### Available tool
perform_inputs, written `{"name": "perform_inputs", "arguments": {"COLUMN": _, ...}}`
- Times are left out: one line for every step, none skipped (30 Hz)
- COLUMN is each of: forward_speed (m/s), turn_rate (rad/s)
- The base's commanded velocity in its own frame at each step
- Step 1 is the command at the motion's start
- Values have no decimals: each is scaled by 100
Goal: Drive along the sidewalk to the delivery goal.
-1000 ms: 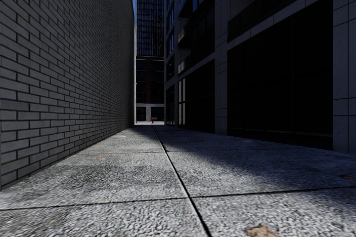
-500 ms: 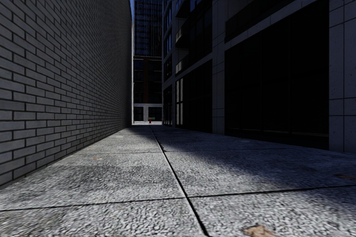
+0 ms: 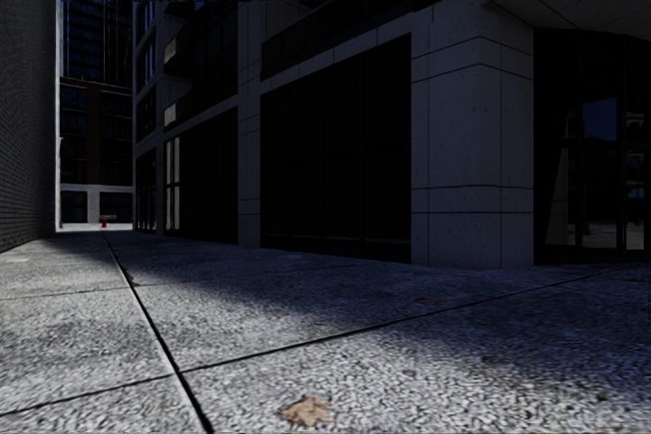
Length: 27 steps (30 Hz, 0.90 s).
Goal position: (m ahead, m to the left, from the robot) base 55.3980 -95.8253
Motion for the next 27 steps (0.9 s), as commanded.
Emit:
{"name": "perform_inputs", "arguments": {"forward_speed": 0, "turn_rate": -111}}
{"name": "perform_inputs", "arguments": {"forward_speed": 0, "turn_rate": -111}}
{"name": "perform_inputs", "arguments": {"forward_speed": 0, "turn_rate": -111}}
{"name": "perform_inputs", "arguments": {"forward_speed": 0, "turn_rate": -111}}
{"name": "perform_inputs", "arguments": {"forward_speed": 0, "turn_rate": -111}}
{"name": "perform_inputs", "arguments": {"forward_speed": 0, "turn_rate": -111}}
{"name": "perform_inputs", "arguments": {"forward_speed": 0, "turn_rate": -111}}
{"name": "perform_inputs", "arguments": {"forward_speed": 0, "turn_rate": -110}}
{"name": "perform_inputs", "arguments": {"forward_speed": 0, "turn_rate": -110}}
{"name": "perform_inputs", "arguments": {"forward_speed": 0, "turn_rate": -110}}
{"name": "perform_inputs", "arguments": {"forward_speed": 0, "turn_rate": -110}}
{"name": "perform_inputs", "arguments": {"forward_speed": 0, "turn_rate": -110}}
{"name": "perform_inputs", "arguments": {"forward_speed": 0, "turn_rate": -110}}
{"name": "perform_inputs", "arguments": {"forward_speed": 0, "turn_rate": -110}}
{"name": "perform_inputs", "arguments": {"forward_speed": 0, "turn_rate": -110}}
{"name": "perform_inputs", "arguments": {"forward_speed": 0, "turn_rate": -110}}
{"name": "perform_inputs", "arguments": {"forward_speed": 0, "turn_rate": -110}}
{"name": "perform_inputs", "arguments": {"forward_speed": 0, "turn_rate": -110}}
{"name": "perform_inputs", "arguments": {"forward_speed": 0, "turn_rate": -110}}
{"name": "perform_inputs", "arguments": {"forward_speed": 0, "turn_rate": -110}}
{"name": "perform_inputs", "arguments": {"forward_speed": 0, "turn_rate": -110}}
{"name": "perform_inputs", "arguments": {"forward_speed": 0, "turn_rate": -110}}
{"name": "perform_inputs", "arguments": {"forward_speed": 0, "turn_rate": -110}}
{"name": "perform_inputs", "arguments": {"forward_speed": 0, "turn_rate": -110}}
{"name": "perform_inputs", "arguments": {"forward_speed": 0, "turn_rate": -110}}
{"name": "perform_inputs", "arguments": {"forward_speed": 0, "turn_rate": -110}}
{"name": "perform_inputs", "arguments": {"forward_speed": 0, "turn_rate": -106}}
